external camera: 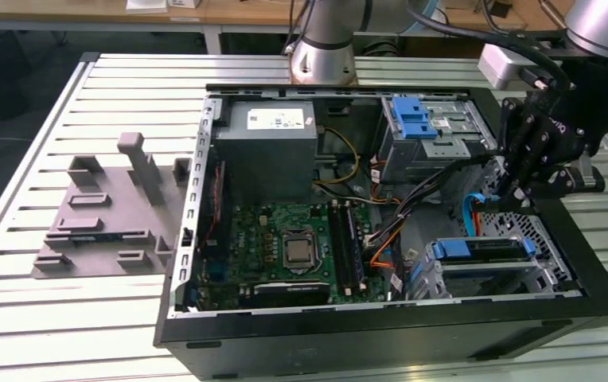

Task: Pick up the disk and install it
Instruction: 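Insert the first disk wire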

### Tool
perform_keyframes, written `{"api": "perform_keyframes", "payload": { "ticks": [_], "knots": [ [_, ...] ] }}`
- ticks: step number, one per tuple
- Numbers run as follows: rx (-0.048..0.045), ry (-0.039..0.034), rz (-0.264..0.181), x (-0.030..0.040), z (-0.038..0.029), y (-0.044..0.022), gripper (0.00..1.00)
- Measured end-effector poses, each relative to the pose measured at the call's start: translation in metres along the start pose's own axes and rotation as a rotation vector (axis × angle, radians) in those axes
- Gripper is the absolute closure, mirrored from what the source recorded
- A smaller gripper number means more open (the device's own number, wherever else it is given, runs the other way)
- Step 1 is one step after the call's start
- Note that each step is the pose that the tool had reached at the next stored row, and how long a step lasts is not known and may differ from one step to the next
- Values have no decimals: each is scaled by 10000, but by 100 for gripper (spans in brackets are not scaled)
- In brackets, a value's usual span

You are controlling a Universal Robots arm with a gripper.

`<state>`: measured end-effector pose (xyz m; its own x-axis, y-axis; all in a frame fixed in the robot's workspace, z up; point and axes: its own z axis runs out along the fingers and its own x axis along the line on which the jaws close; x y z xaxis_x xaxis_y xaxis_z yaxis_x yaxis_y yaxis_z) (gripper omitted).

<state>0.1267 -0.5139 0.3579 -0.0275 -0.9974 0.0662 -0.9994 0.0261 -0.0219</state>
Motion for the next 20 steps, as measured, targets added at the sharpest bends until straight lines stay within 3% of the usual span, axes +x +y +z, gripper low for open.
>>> {"api": "perform_keyframes", "payload": {
  "ticks": [6,8,9,15,20],
  "knots": [
    [44,64,1,0,11,0,76],
    [45,65,0,-1,11,0,78],
    [45,63,1,-1,12,0,84],
    [24,56,0,4,13,-4,84],
    [22,25,0,60,25,-5,84]
  ]
}}
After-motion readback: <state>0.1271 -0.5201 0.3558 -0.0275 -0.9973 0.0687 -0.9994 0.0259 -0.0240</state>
